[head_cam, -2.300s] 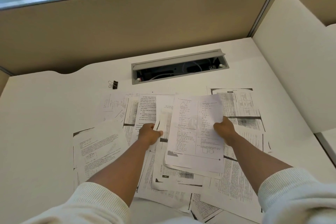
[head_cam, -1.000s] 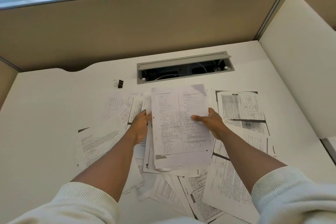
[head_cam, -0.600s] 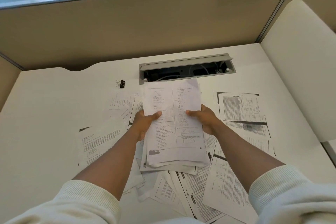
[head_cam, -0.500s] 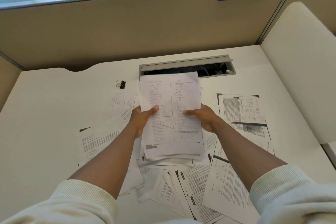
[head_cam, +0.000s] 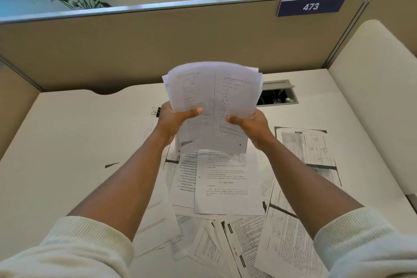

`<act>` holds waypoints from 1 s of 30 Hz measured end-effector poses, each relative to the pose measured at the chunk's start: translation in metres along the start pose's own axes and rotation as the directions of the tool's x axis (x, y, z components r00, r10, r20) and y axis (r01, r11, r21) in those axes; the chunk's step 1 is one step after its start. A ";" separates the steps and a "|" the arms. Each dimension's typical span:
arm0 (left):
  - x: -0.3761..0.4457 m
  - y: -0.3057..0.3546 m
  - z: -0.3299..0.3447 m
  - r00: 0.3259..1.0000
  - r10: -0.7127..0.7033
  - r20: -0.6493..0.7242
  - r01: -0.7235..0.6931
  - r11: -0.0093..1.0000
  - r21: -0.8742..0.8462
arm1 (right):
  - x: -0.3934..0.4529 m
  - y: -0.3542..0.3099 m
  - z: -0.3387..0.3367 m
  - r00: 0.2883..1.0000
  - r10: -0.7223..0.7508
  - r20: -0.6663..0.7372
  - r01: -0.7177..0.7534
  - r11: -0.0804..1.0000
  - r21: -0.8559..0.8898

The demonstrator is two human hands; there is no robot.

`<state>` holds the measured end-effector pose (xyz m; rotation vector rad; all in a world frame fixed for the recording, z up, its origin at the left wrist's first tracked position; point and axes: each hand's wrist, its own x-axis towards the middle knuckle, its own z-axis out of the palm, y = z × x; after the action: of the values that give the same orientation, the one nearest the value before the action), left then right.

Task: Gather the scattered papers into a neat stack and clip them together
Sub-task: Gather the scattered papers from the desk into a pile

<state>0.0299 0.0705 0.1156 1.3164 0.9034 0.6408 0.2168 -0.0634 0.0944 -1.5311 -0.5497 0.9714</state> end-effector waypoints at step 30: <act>-0.019 -0.130 -0.006 0.813 -0.536 -0.227 0.579 0.788 0.211 | -0.014 0.059 -0.081 0.966 0.257 -0.029 -0.257 0.941 -0.219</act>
<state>0.0028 0.0365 -0.0088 1.1552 1.4811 0.1484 0.2654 -0.1327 0.0395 -1.8368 -0.4767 1.1385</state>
